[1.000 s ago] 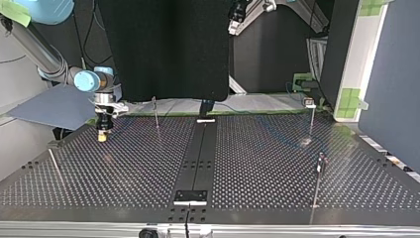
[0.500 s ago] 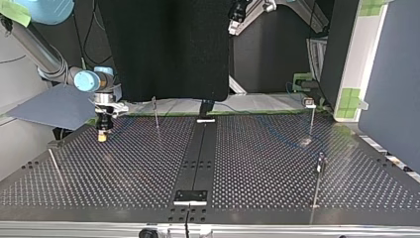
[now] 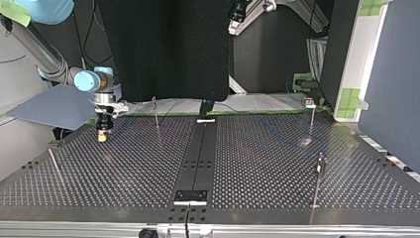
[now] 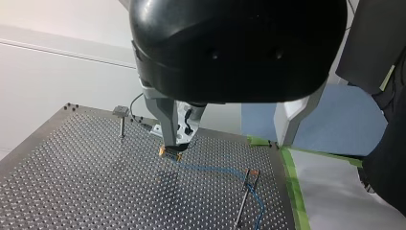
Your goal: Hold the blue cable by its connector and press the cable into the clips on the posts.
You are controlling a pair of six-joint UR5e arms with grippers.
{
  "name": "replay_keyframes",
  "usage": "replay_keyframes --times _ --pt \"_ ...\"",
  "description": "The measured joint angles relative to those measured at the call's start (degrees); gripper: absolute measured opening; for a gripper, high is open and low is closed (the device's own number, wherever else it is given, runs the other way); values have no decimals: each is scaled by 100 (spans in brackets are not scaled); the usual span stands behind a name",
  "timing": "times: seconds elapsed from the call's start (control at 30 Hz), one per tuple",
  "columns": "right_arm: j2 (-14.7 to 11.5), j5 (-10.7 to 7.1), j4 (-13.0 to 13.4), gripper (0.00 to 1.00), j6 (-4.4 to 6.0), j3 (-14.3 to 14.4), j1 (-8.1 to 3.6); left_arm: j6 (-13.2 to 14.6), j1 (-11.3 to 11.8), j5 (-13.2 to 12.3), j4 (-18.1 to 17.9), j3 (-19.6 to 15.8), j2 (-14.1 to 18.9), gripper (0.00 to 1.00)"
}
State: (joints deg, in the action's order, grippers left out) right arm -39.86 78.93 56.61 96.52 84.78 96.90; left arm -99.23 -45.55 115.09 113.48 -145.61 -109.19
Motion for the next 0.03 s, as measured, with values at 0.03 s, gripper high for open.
replay_keyframes --times 0.03 --pt "0 0 0 0 0 0 0 0 0 0 0 0 0 100"
